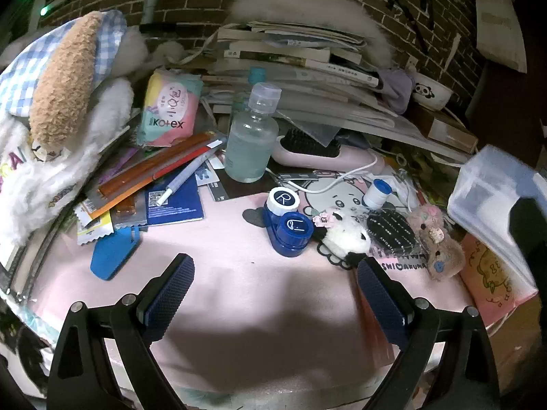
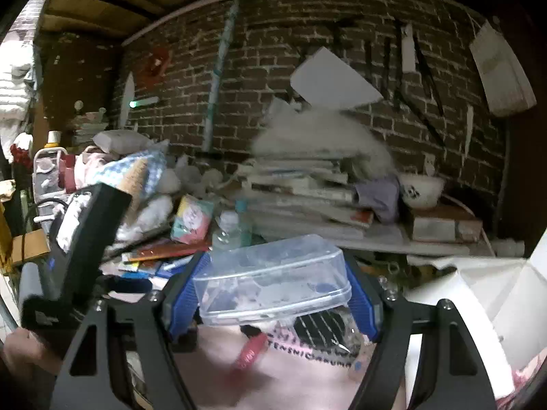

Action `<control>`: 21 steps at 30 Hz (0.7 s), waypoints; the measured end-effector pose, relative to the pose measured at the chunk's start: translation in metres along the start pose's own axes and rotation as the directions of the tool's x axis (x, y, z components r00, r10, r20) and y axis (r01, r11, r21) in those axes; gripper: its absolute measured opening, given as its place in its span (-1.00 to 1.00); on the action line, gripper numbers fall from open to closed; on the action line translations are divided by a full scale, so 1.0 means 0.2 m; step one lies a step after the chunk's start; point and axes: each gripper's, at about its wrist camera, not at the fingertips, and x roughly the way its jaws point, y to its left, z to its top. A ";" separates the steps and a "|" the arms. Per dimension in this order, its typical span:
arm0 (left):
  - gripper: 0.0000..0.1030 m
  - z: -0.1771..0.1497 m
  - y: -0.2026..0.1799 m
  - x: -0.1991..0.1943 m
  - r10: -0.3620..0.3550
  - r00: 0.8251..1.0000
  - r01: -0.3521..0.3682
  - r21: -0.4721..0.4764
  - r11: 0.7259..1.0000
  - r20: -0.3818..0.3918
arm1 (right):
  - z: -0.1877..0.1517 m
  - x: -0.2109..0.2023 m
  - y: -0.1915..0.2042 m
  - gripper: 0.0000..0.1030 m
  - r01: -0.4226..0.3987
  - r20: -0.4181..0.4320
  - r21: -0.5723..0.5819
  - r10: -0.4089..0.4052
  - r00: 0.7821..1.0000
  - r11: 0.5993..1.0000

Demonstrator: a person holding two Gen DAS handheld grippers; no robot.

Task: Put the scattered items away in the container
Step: 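Lift the clear container with the right tool over the white box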

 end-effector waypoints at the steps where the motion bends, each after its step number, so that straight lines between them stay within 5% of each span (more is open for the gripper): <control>1: 0.86 0.00 0.00 0.00 0.001 1.000 -0.001 0.000 1.000 0.000 | 0.01 0.00 0.00 0.41 -0.005 0.005 -0.002 0.005 1.000 1.000; 6: 0.86 0.00 0.00 0.00 -0.004 1.000 0.004 0.001 1.000 -0.001 | 0.06 -0.04 -0.06 0.41 0.030 0.033 -0.014 -0.030 0.999 0.999; 13: 0.86 0.00 -0.03 0.02 -0.018 1.000 0.019 0.015 1.000 -0.018 | 0.12 -0.13 -0.42 0.41 0.144 -0.034 0.034 -0.143 0.989 0.989; 18: 0.86 0.00 -0.08 0.05 -0.022 0.999 0.023 0.037 0.999 -0.032 | 0.13 -0.19 -0.68 0.41 0.267 -0.118 0.033 -0.261 0.958 0.963; 21: 0.86 0.00 -0.10 0.06 -0.025 0.999 0.027 0.045 0.999 -0.036 | 0.11 -0.20 -0.81 0.41 0.351 -0.179 -0.004 -0.346 0.921 0.937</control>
